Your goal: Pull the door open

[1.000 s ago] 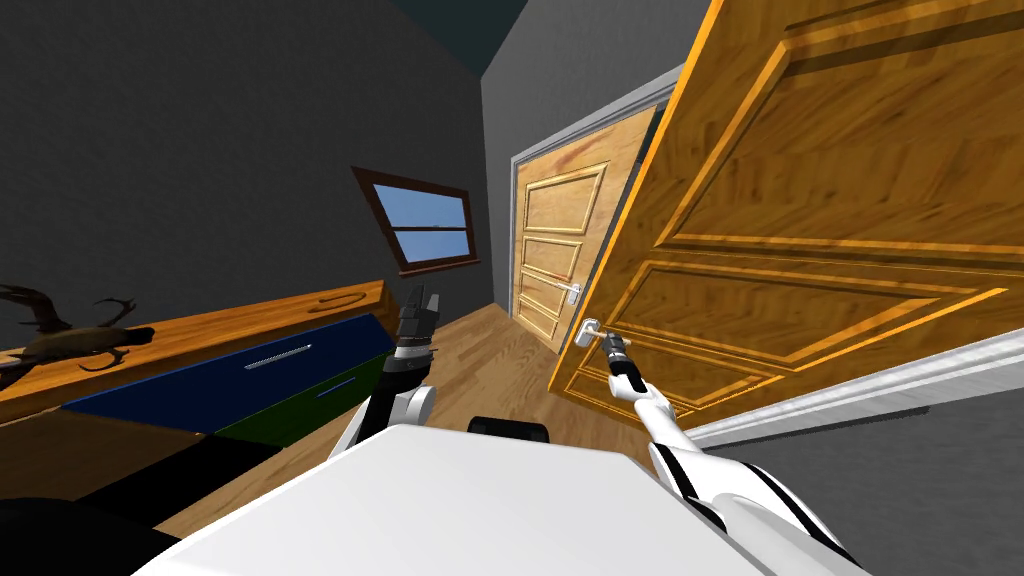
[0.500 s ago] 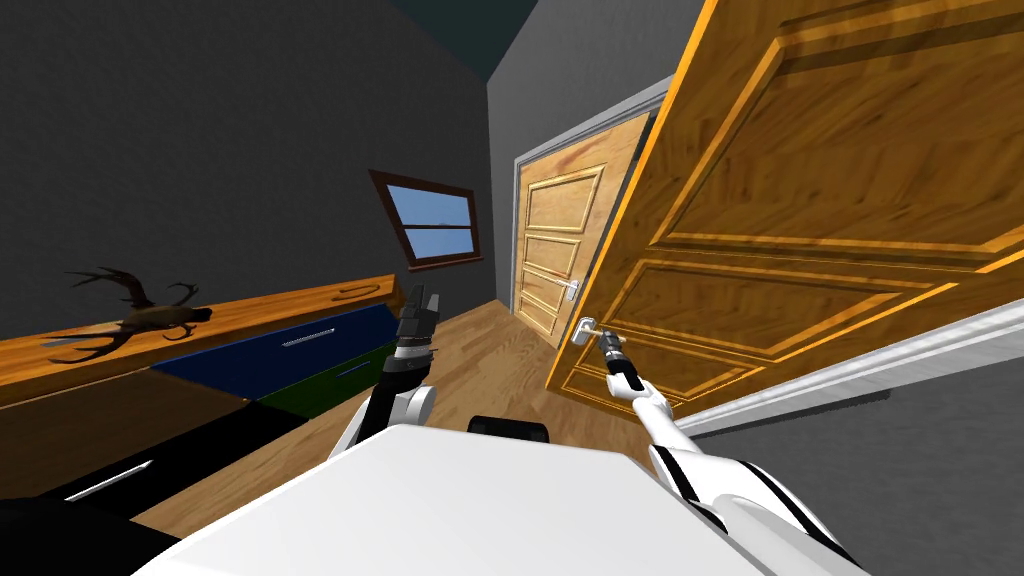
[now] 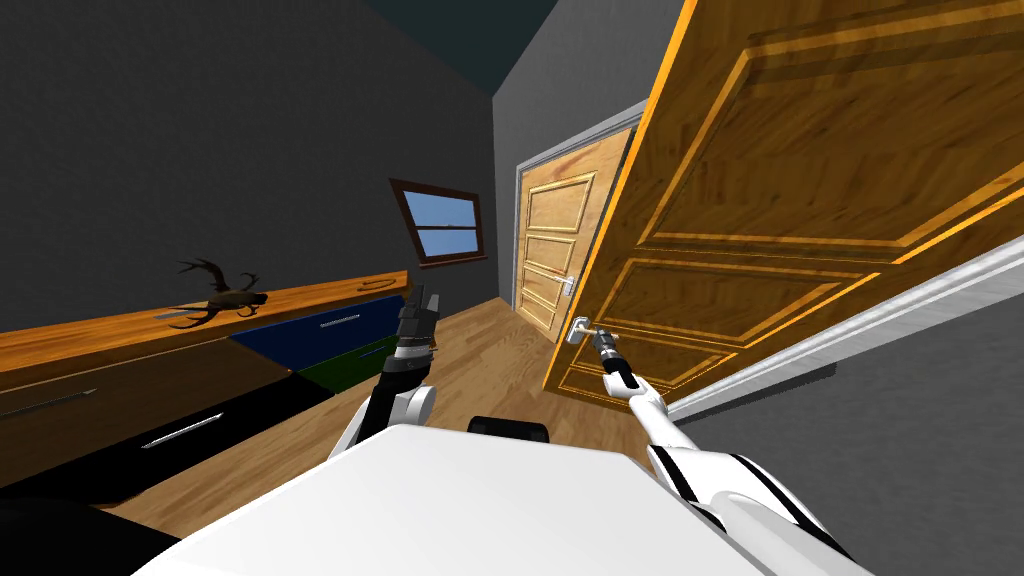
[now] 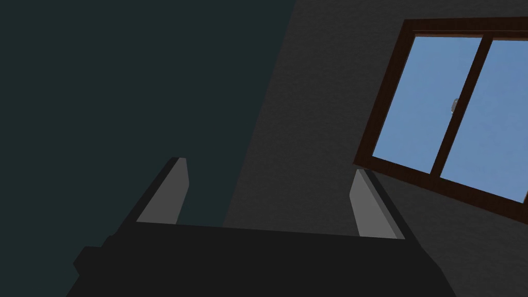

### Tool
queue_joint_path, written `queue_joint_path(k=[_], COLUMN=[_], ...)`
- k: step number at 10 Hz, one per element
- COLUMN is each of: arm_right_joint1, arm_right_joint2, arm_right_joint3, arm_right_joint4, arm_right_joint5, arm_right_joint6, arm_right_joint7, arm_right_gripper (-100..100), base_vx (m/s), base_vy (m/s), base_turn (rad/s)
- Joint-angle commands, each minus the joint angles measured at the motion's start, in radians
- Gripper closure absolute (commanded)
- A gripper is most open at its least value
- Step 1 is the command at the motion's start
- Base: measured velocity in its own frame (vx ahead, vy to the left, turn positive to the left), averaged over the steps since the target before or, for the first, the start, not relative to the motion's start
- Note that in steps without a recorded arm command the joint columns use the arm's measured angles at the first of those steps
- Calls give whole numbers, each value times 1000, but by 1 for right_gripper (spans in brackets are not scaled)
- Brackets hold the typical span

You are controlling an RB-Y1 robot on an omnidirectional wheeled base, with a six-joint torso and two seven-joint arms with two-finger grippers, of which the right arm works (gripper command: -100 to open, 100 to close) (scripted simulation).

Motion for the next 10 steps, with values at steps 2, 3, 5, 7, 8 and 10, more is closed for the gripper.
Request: queue_joint_path(k=[2, 3, 5, 7, 8, 10], arm_right_joint1=[5, -2, 4, 8, 9, 13], arm_right_joint2=[4, -4, -8, -13, -14, -20], arm_right_joint3=[31, 24, 54, 81, 88, 119], arm_right_joint4=[-26, -8, -19, -32, -36, -51], arm_right_joint5=[11, 8, 17, 25, 28, 37], arm_right_joint6=[4, 1, -6, -13, -15, -23], arm_right_joint7=[-20, -19, -40, -60, -65, -88], arm_right_gripper=[100, 100, 100, 100, 100, 100], base_vx=[-213, -91, -175, -155, -180, -177], base_vy=[-67, -31, -69, -76, -95, -93], base_turn=[59, 13, 59, 45, 56, 69])
